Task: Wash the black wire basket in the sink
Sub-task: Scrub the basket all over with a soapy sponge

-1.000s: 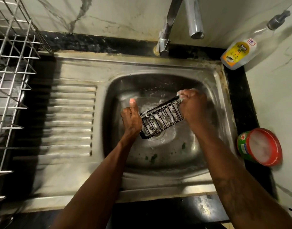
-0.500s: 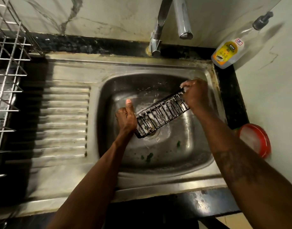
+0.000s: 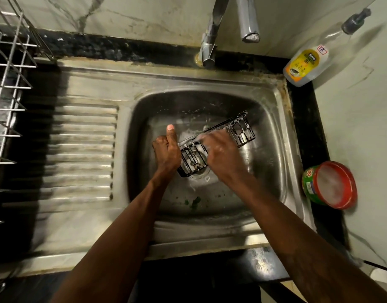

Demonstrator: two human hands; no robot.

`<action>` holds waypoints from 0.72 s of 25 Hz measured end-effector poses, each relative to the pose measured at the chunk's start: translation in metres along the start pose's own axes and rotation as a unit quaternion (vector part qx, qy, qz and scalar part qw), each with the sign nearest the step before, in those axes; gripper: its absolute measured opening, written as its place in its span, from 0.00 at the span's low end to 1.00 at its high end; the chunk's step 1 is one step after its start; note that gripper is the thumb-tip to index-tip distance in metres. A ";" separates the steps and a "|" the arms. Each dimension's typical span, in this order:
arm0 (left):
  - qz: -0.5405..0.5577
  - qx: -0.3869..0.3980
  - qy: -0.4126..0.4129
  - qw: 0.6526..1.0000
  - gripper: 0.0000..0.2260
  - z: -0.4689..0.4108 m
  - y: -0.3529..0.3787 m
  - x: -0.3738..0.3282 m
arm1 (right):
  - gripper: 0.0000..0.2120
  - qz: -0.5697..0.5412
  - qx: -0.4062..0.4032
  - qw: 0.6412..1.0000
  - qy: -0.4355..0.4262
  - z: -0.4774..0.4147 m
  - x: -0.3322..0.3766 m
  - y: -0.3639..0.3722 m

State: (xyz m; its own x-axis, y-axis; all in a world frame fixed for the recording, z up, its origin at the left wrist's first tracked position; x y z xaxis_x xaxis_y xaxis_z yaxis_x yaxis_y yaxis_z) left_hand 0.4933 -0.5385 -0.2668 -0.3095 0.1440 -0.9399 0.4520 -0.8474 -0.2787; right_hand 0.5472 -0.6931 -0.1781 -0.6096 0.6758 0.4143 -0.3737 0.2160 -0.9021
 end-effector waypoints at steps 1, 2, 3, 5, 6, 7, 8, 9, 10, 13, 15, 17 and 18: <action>0.016 0.006 -0.001 1.000 0.32 -0.001 0.001 0.003 | 0.21 0.009 0.011 0.997 -0.075 0.004 0.030 0.008; 0.031 0.007 -0.001 0.999 0.33 -0.002 0.002 0.007 | 0.19 0.010 0.013 0.992 -0.122 0.004 0.048 0.012; 0.039 0.006 -0.003 0.999 0.34 -0.002 0.002 0.008 | 0.17 0.002 0.005 0.991 -0.134 0.001 0.053 0.012; 0.029 -0.002 -0.005 1.000 0.33 -0.004 -0.001 0.008 | 0.16 -0.050 -0.001 0.995 -0.087 -0.003 0.043 0.015; 0.019 -0.006 -0.004 1.000 0.31 -0.003 -0.002 0.007 | 0.15 -0.068 0.006 0.995 -0.066 0.001 0.041 0.018; 0.013 -0.007 -0.003 1.000 0.30 -0.002 -0.002 0.007 | 0.16 -0.073 0.014 0.995 -0.061 0.010 0.043 0.024; 0.013 -0.003 -0.003 1.000 0.30 -0.001 -0.001 0.006 | 0.17 -0.060 0.021 0.996 -0.063 0.021 0.049 0.027; 0.013 0.002 -0.005 1.000 0.30 0.000 0.001 0.003 | 0.18 -0.046 0.027 0.997 -0.060 0.029 0.049 0.026; 0.005 0.004 -0.005 1.000 0.30 0.000 0.001 0.001 | 0.18 -0.052 0.023 0.998 -0.034 0.030 0.039 0.021; -0.032 -0.010 0.003 0.999 0.28 0.000 -0.001 -0.005 | 0.12 -0.100 -0.037 0.988 0.115 0.011 -0.020 -0.013; -0.037 -0.014 -0.001 0.999 0.28 -0.002 -0.002 -0.001 | 0.10 -0.117 -0.079 0.985 0.100 -0.001 -0.028 -0.028; -0.020 -0.007 -0.004 1.000 0.30 -0.005 0.000 0.007 | 0.09 -0.098 -0.099 0.989 0.048 -0.004 -0.012 -0.025; -0.017 -0.009 -0.003 1.000 0.30 -0.006 0.000 0.008 | 0.10 -0.088 -0.098 0.991 0.011 -0.005 -0.001 -0.021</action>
State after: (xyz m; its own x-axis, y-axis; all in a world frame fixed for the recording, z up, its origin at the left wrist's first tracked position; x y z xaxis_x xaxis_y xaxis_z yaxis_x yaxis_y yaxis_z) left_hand 0.4955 -0.5346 -0.2754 -0.3301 0.1696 -0.9286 0.4568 -0.8322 -0.3144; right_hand 0.5589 -0.6951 -0.1604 -0.5316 0.6300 0.5661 -0.3284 0.4627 -0.8234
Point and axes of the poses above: each hand's wrist, its own z-axis away from the middle knuckle, its own y-axis out of the palm, x = y × z, the point moved 10 cm from there along -z, towards the middle knuckle, and after that the axes turned 15 degrees about x, right-handed, at the moved point
